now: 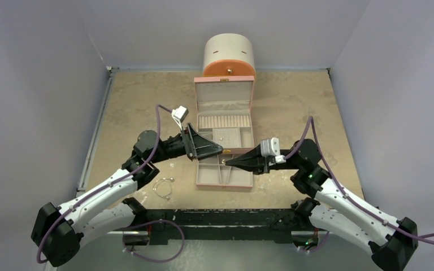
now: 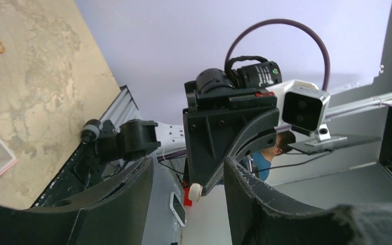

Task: Organize the mixed jewelry
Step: Adjust the jewelry.

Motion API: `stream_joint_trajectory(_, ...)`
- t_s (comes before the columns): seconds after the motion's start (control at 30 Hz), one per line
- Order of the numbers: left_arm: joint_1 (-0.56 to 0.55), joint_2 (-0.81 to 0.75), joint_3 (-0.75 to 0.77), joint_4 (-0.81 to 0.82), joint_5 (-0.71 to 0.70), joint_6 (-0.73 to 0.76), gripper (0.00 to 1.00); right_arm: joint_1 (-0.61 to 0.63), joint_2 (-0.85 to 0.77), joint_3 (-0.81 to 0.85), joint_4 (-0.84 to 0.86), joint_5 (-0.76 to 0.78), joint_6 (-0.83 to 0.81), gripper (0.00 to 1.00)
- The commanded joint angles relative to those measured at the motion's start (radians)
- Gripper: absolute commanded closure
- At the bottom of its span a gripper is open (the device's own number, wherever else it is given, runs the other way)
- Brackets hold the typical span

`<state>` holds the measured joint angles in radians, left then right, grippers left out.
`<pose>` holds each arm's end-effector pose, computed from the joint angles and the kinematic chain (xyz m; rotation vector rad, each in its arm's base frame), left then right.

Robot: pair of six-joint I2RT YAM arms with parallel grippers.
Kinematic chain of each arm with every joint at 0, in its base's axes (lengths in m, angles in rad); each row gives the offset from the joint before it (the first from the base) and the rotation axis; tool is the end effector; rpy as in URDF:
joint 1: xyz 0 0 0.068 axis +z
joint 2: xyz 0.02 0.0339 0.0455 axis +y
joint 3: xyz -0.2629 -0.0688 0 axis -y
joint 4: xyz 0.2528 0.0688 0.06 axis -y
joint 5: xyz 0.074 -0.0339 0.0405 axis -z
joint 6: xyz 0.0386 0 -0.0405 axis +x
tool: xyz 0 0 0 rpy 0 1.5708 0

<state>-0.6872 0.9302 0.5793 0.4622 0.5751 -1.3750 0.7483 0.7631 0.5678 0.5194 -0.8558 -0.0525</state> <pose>0.1619 -0.1600 0.3055 -0.0461 1.8766 -1.9802 0.1148 0.1464 0.3366 -1.1934 0.8254 1.1064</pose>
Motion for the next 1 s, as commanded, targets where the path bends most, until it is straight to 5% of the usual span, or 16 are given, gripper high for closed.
stream_joint_trajectory(0.0, 0.003, -0.034, -0.01, 0.114, 0.073, -0.037, 0.49, 0.01, 0.013, 0.008, 0.144, -0.016, 0.045, 1.0)
stream_joint_trajectory(0.97, 0.003, -0.059, -0.058, 0.237, 0.147, -0.115, 0.64, 0.053, 0.069, 0.034, 0.239, -0.015, 0.094, 1.0)
